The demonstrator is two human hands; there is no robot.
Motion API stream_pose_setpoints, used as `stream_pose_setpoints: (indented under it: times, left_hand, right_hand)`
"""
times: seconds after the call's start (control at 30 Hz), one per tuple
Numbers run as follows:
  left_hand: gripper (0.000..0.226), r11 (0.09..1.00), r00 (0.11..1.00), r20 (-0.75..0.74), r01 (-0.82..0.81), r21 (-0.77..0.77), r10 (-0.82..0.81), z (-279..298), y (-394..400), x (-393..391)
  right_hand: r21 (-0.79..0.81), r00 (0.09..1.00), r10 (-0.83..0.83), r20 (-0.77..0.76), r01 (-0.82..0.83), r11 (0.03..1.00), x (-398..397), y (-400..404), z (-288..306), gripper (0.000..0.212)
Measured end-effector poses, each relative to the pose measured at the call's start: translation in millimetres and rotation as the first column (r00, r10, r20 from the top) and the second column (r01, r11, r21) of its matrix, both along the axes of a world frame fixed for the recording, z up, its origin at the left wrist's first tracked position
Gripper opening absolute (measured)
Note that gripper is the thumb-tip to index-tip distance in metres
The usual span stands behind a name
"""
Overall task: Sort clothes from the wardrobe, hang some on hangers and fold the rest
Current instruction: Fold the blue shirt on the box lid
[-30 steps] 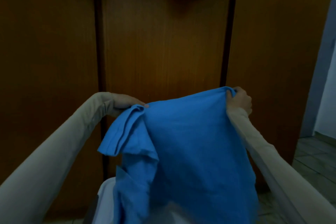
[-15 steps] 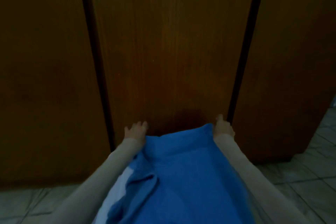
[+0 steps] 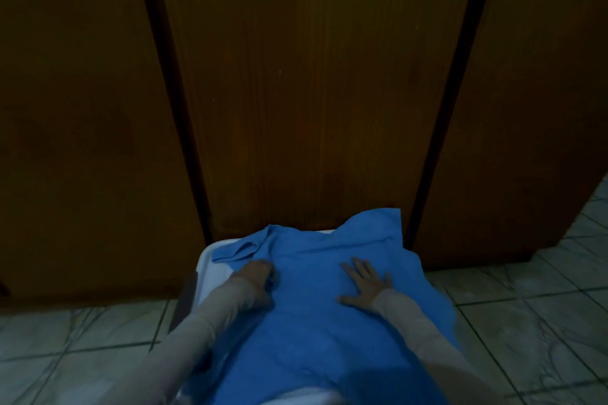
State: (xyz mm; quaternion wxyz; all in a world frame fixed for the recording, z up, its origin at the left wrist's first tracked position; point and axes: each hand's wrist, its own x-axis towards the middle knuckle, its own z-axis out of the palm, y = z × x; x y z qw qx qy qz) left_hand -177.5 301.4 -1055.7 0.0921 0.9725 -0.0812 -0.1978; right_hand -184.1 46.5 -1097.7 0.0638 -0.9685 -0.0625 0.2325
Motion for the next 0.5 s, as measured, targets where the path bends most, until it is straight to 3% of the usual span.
stream_pose_setpoints:
  times: [0.07,0.1,0.13,0.2,0.27,0.37,0.43,0.5]
  left_hand:
    - [0.029,0.992,0.991,0.082,-0.103,-0.067,0.108,8.4,8.8,6.7]
    - [0.036,0.976,0.969,0.131,-0.199,-0.090,0.210,13.6,15.9,9.8]
    - [0.044,0.972,0.946,0.228,-0.235,-0.002,0.229,18.8,25.3,11.2]
    - [0.056,0.948,0.867,0.479,-0.257,0.188,0.140,26.5,43.3,9.4]
    - [0.047,0.955,0.815,0.573,-0.232,0.182,0.088,26.1,56.4,2.2]
    - [0.019,0.998,0.903,0.427,-0.020,-0.052,0.040,14.5,49.5,-21.2]
    - [0.012,0.966,0.938,0.326,0.187,-0.181,-0.120,0.0,41.0,-40.2]
    - [0.007,0.913,0.953,0.244,0.254,-0.318,-0.179,-10.9,38.9,-55.8]
  right_hand:
    - [-0.014,1.000,0.002,0.002,-0.001,1.000,-2.9,-2.5,-1.0,0.085]
    - [-0.018,1.000,-0.004,-0.001,0.004,1.000,-4.2,-3.8,-1.5,0.084]
    - [-0.022,1.000,-0.014,-0.003,0.014,1.000,-5.1,-4.6,-1.6,0.083]
    - [-0.037,1.000,-0.031,-0.004,0.030,0.999,-6.9,-3.5,0.8,0.080]
    - [-0.047,0.999,-0.037,0.013,0.037,0.998,-8.3,2.8,6.5,0.077]
    - [0.057,0.991,0.039,0.127,-0.046,0.997,-11.3,22.6,8.7,0.062]
    - [0.221,0.982,0.103,0.157,-0.136,0.966,-18.7,40.0,9.6,0.051]
    - [0.356,0.972,0.173,0.156,-0.219,0.909,-30.9,59.9,12.0,0.039]
